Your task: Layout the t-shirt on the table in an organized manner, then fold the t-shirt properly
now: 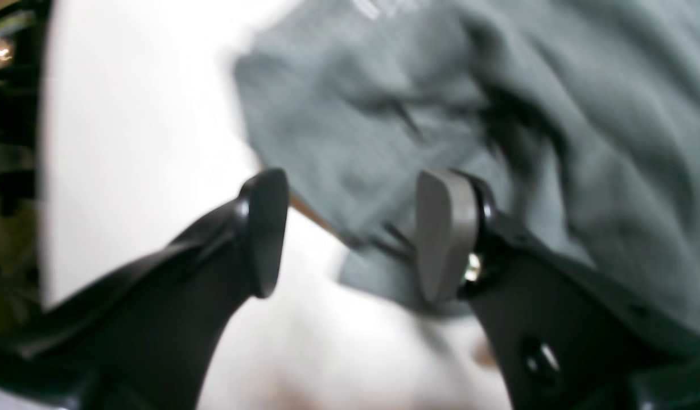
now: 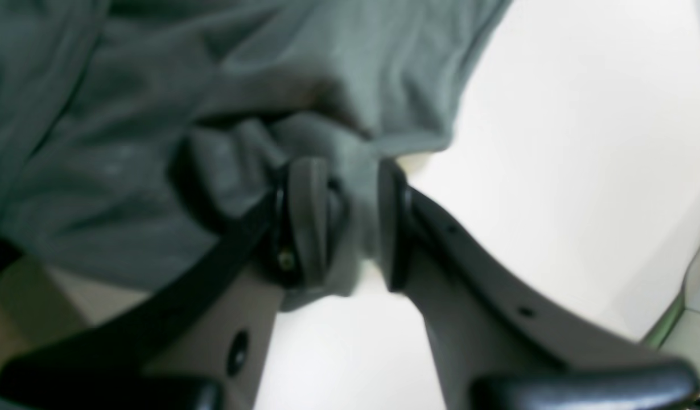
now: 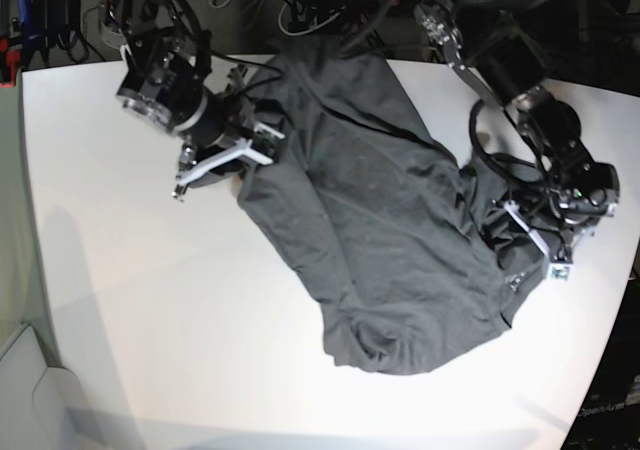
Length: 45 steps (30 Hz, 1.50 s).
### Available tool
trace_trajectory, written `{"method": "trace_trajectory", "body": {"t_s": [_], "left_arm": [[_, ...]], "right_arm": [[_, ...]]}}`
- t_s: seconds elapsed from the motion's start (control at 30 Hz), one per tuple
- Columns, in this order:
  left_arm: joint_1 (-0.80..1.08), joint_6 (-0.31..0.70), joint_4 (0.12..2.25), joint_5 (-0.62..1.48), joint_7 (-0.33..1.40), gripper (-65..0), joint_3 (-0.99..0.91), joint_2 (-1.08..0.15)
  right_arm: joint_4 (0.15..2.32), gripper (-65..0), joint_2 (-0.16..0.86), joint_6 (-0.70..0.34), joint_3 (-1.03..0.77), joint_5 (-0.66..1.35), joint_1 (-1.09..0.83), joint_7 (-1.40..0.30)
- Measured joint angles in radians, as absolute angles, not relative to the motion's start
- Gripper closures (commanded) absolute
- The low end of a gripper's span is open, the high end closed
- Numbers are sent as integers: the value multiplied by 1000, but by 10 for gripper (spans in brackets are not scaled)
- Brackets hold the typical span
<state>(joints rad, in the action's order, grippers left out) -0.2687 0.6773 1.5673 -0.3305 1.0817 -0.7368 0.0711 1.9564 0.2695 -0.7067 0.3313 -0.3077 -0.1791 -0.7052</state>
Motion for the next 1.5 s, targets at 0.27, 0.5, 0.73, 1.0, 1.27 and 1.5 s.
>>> {"method": "trace_trajectory", "body": {"t_s": [0.27,0.5,0.73,1.0,1.27,1.5], "left_arm": [[-154,677,1593,-253,1081,-352,-735,107],[-58,669,1690,-144,1093,-352,-736,115],[10,665,1745,-131,1101,-352,-735,152],[52,665,1795,-130,1100,-352,-736,162],[55,665,1798,-130,1096,-352,-735,162],[35,665,1798,-129,1096,-352,-735,164]], "right_arm": [[1937,-220,255,-709,329,-308,20,-710],[1596,-248,103,-700,321,-315,284,-705],[1142,-248,-27,-706,321,-313,514,-665],[790,-249,-100,-707,209,-308,679,-495],[606,-249,-75,-696,23,-314,728,-382],[607,-273,-61,-696,1,-317,644,-366]]}}
